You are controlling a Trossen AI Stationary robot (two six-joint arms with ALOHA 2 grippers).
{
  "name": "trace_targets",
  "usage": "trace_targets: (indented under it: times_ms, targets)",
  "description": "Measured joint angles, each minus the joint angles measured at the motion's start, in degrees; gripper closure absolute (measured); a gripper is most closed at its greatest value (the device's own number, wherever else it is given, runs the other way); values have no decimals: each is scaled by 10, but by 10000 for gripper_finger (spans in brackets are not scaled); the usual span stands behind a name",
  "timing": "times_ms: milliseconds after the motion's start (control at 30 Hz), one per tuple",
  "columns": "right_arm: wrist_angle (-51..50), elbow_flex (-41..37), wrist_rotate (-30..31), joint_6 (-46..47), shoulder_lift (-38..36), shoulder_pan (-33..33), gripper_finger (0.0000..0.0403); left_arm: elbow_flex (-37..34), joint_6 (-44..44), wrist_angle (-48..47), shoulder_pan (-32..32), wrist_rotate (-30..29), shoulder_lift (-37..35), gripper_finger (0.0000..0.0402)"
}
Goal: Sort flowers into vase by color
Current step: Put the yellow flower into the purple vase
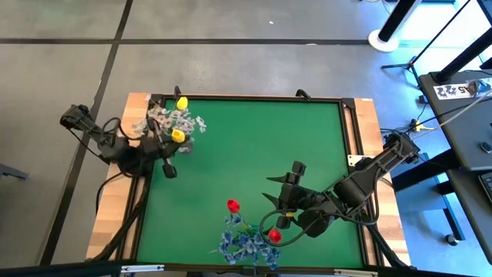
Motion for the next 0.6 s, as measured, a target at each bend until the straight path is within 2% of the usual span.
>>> trace_targets:
  times_ms: [200, 600]
  targets:
    - [0, 0, 0, 0, 0, 0, 194, 0, 33, 41, -21, 0, -1, 400]
    - [0, 0, 0, 0, 0, 0, 194, 1, 77, 40, -33, -42, -10, 400]
